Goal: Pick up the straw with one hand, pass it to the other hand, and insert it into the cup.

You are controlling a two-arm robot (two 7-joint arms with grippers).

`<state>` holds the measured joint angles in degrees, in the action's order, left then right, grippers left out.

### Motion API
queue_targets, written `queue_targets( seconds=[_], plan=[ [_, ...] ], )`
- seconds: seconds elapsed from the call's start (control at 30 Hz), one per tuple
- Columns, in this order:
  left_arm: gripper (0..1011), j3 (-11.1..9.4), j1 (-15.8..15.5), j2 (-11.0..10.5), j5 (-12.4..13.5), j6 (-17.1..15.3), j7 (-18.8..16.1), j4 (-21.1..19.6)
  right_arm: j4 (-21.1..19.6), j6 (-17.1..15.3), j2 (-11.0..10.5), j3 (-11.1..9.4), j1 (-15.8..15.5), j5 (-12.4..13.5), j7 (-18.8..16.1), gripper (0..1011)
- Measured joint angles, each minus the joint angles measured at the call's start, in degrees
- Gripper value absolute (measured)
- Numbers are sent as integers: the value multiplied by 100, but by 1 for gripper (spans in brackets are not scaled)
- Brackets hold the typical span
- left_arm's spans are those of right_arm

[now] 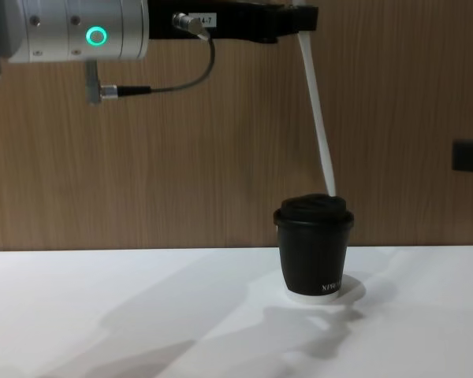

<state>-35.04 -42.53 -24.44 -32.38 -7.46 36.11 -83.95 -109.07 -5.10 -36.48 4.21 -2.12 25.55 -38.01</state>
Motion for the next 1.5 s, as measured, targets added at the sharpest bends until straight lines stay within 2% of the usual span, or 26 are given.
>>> queue_targets(
  seconds=[0.3,0.73,1.5],
  plan=[
    [14,-25,-97,-50,214,-203,-149,-77,0,0,0,0,0,0,0,1001],
    [14,-50,-221,-42,386,-379,-172,19,0,0,0,0,0,0,0,1001],
    [14,-144,-400,42,488,-534,-57,301,0,0,0,0,0,0,0,1001]
  ],
)
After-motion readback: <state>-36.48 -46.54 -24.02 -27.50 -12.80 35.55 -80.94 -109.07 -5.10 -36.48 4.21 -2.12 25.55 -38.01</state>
